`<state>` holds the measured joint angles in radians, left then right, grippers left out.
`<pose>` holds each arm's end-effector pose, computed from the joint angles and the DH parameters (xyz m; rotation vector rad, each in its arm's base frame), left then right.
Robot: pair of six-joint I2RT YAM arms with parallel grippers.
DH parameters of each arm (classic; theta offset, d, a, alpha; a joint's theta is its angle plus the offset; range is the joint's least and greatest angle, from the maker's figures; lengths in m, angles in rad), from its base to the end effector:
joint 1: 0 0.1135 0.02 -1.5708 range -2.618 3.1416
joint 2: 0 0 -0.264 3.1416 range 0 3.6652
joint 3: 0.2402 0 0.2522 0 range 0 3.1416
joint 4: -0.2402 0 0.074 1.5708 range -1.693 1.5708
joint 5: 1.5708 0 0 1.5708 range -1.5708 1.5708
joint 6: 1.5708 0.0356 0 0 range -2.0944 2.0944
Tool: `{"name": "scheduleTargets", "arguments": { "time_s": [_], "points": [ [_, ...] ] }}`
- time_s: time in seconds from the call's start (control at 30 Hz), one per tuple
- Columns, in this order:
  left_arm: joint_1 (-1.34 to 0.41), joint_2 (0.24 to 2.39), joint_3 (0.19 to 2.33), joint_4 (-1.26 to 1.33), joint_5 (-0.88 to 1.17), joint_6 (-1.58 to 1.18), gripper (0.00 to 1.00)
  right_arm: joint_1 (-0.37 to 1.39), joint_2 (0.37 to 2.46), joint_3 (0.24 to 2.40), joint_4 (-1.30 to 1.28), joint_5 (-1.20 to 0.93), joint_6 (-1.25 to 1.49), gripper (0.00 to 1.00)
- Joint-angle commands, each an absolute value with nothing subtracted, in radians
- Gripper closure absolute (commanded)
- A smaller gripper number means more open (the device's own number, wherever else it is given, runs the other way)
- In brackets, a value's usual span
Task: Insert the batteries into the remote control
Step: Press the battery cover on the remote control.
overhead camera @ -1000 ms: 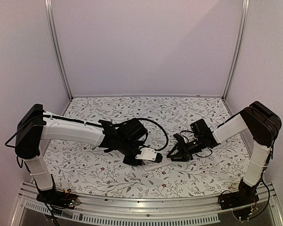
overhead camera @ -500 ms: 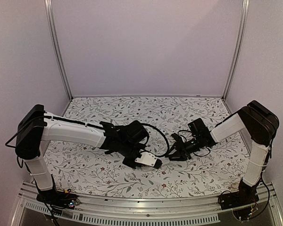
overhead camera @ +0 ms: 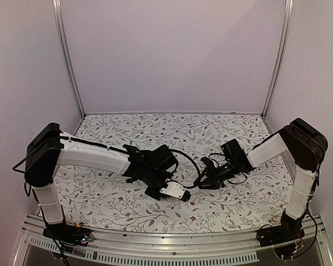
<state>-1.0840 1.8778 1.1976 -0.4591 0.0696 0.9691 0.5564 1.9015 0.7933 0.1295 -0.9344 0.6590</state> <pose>0.1727 -0.3315 0.1583 2.3309 1.3865 -0.1284 0.2582 0.1943 0.0918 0.2692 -2.6467 -1.5468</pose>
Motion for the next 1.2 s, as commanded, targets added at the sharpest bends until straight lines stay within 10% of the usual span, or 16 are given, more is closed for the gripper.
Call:
{"name": "scheduleTargets", "arguments": {
  "time_s": [0.0, 1.17],
  "points": [
    [-1.098, 1.912, 1.224, -0.481, 0.070, 0.982, 0.77, 0.566, 1.928, 0.807, 0.115, -0.923, 0.661, 0.65],
    [-1.184, 1.964, 1.298, -0.590, -0.098, 1.074, 0.82, 0.567, 1.934, 0.807, 0.116, -0.925, 0.663, 0.70]
  ]
}}
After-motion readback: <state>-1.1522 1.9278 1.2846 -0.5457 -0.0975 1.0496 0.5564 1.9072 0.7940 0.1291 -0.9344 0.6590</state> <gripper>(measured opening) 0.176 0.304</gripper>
